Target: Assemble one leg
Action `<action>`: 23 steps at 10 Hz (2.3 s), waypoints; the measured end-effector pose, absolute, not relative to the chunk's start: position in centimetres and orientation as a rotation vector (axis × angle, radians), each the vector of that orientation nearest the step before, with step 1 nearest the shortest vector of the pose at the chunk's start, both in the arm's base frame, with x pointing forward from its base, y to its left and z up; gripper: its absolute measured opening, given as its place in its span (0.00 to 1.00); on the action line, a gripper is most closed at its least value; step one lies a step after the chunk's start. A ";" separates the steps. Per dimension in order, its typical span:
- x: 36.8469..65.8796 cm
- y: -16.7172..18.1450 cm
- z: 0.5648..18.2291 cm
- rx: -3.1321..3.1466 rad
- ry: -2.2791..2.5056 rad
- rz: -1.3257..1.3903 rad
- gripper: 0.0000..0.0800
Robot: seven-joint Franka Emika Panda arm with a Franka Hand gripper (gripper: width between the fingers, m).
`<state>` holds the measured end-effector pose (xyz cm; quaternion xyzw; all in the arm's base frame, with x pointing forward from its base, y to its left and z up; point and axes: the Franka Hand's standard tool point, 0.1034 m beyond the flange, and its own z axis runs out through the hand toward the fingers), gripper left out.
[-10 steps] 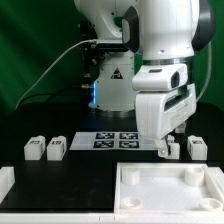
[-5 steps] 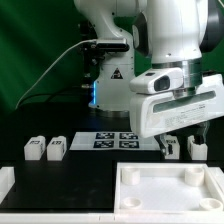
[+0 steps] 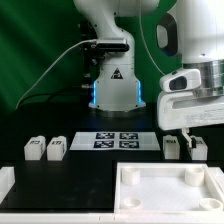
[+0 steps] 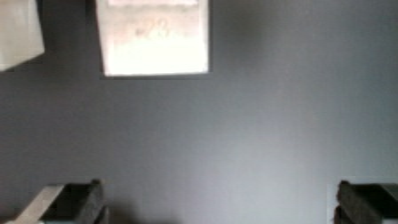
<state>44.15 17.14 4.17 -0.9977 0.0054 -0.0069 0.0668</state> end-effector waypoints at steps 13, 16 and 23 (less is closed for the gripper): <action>41.4 17.6 3.6 -2.864 0.003 1.131 0.81; 40.1 17.5 2.4 -2.850 0.035 1.203 0.81; 39.0 17.5 1.1 -2.838 0.036 1.243 0.81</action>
Offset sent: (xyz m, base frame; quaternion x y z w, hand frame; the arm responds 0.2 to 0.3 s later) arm -0.0266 0.0038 -0.0035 -0.0333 -0.3103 0.0938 0.9454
